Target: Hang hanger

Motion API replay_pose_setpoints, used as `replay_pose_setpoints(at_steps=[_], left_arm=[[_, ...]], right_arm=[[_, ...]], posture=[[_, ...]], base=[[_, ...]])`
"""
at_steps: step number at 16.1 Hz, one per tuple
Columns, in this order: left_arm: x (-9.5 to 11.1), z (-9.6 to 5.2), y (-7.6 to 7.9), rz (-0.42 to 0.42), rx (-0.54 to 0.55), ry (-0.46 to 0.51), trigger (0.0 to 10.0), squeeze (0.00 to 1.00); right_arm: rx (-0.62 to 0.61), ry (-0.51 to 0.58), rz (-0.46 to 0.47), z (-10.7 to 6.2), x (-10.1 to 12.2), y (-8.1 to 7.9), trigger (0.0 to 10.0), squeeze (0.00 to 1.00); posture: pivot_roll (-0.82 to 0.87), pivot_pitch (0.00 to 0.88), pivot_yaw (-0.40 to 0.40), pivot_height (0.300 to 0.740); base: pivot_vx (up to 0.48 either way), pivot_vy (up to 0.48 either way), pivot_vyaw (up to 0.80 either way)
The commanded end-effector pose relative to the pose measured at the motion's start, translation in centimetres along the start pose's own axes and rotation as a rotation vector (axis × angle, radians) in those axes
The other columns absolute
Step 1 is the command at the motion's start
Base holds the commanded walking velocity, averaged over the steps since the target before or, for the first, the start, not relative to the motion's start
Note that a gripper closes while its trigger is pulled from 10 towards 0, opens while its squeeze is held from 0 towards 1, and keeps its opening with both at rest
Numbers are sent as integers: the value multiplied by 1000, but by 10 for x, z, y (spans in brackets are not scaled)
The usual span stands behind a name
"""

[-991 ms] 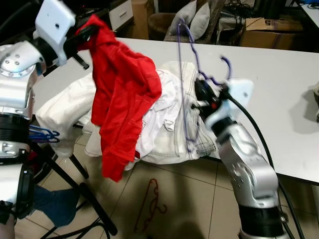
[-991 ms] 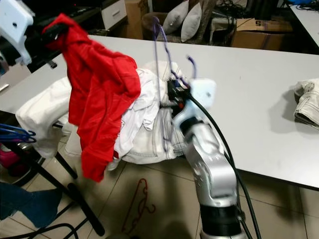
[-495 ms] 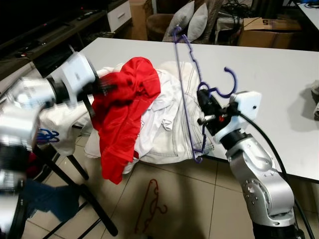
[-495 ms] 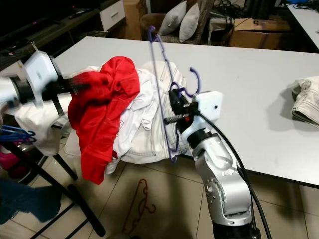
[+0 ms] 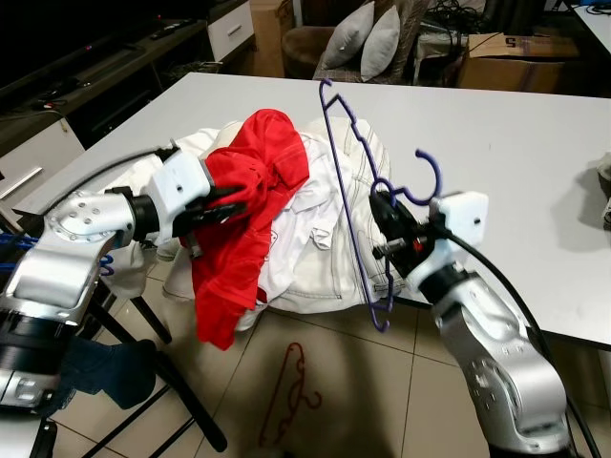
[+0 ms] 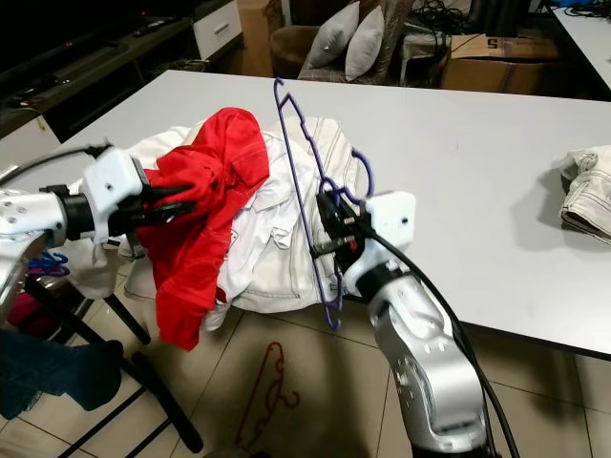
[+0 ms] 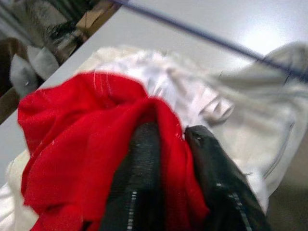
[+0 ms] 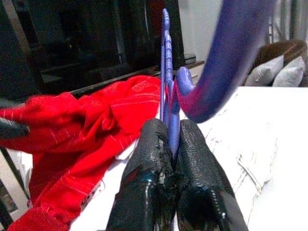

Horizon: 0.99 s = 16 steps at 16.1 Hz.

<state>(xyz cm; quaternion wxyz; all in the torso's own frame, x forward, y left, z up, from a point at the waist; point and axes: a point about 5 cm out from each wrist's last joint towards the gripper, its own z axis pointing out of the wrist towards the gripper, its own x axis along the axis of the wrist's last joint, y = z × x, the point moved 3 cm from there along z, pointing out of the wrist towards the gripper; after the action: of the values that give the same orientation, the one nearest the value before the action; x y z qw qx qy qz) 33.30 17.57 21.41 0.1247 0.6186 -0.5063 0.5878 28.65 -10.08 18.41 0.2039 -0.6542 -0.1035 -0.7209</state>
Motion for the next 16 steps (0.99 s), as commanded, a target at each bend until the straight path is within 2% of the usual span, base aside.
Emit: replay_pose_setpoints(at_steps=[1,4,6,7,8,9,10,11,12,14,16], left_arm=[[8,-6,1,-19,-12,34,10000,1000],[22,-16,6,-72,-60,88,10000,1000],[30,-27,3,-108,-64,116,10000,1000],[29,-38,-4,-158,7,136,10000,1000],[28,-40,-7,-172,37,143,10000,1000],[24,-44,-13,-178,151,155,10000,973],[18,-44,-15,-196,225,144,10000,0],[11,-45,-14,-237,343,153,10000,0],[2,-42,-2,-284,435,155,10000,0],[-8,-37,16,-329,510,147,10000,0],[-17,-38,28,-349,546,128,10000,0]], right_arm=[[1,16,-6,-2,5,-2,10000,0],[-13,18,0,-6,4,-2,10000,0],[-25,20,0,-9,5,1,10000,0],[-48,16,-3,-14,5,6,10000,0],[-54,15,-6,-15,5,7,10000,0],[-70,11,-21,-20,5,9,10000,0],[-74,11,-31,-22,5,9,10000,0],[-73,12,-72,-27,6,8,10000,0],[-114,-4,-85,-33,2,10,10000,0],[-199,-7,-40,-44,-4,17,10000,0],[-230,-17,-22,-52,-10,17,10000,0]], posture=[[128,10,147,740],[113,0,137,740],[109,0,128,740],[101,0,116,740],[101,0,116,740],[95,0,106,740],[90,0,99,740],[84,0,91,740],[79,0,74,740],[83,0,52,740],[79,0,37,740]], base=[[0,0,0],[0,0,0],[0,0,0],[0,0,0],[0,0,0],[0,0,0],[0,0,0],[0,0,0],[0,0,0],[0,0,-631],[0,459,-800]])
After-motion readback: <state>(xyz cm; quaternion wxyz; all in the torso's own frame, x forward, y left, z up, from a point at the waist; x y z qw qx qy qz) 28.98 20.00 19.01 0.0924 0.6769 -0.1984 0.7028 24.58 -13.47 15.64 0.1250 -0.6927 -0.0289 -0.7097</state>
